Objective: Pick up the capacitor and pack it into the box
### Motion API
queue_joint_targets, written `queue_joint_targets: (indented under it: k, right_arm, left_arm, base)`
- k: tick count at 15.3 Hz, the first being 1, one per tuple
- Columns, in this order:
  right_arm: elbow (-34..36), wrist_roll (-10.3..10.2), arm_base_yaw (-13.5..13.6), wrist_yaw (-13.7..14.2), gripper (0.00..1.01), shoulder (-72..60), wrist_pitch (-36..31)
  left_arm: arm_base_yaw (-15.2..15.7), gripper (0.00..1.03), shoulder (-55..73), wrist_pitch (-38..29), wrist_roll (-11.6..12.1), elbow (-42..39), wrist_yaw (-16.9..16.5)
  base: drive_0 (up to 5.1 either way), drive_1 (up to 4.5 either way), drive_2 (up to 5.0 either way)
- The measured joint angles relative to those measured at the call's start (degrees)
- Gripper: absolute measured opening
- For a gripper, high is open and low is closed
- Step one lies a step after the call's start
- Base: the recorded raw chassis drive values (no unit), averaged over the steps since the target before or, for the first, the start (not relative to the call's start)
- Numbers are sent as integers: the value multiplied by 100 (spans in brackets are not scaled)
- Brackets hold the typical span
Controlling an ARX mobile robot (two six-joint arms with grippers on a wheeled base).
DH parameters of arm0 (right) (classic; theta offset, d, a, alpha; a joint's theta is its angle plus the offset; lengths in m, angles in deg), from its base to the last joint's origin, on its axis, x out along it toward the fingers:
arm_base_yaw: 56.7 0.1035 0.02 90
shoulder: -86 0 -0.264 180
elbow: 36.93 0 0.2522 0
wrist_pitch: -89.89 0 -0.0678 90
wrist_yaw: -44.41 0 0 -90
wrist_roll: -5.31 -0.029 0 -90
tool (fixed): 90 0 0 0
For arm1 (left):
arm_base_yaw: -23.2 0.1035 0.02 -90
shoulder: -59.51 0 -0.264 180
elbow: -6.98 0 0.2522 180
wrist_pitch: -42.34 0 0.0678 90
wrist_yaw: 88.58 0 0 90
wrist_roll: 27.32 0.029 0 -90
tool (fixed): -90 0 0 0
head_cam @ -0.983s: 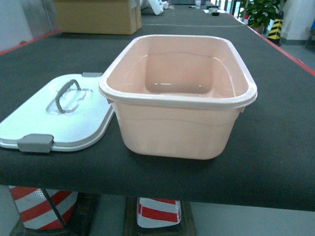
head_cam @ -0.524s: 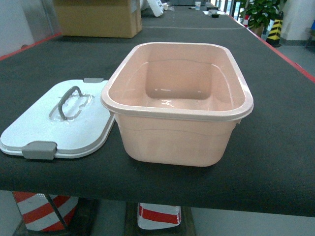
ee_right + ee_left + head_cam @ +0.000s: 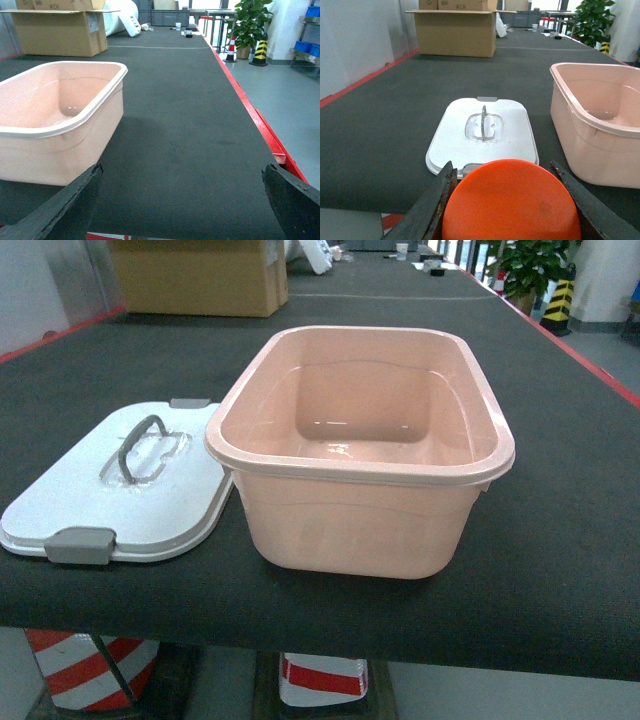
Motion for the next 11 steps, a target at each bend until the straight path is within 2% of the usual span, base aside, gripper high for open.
queue_joint_targets:
  k: [11]
  right_arm:
    - [0,-2,0,0,98,0,0]
  left_arm:
    - [0,44,0,-2,0,0,0]
  base:
    - [0,0,0]
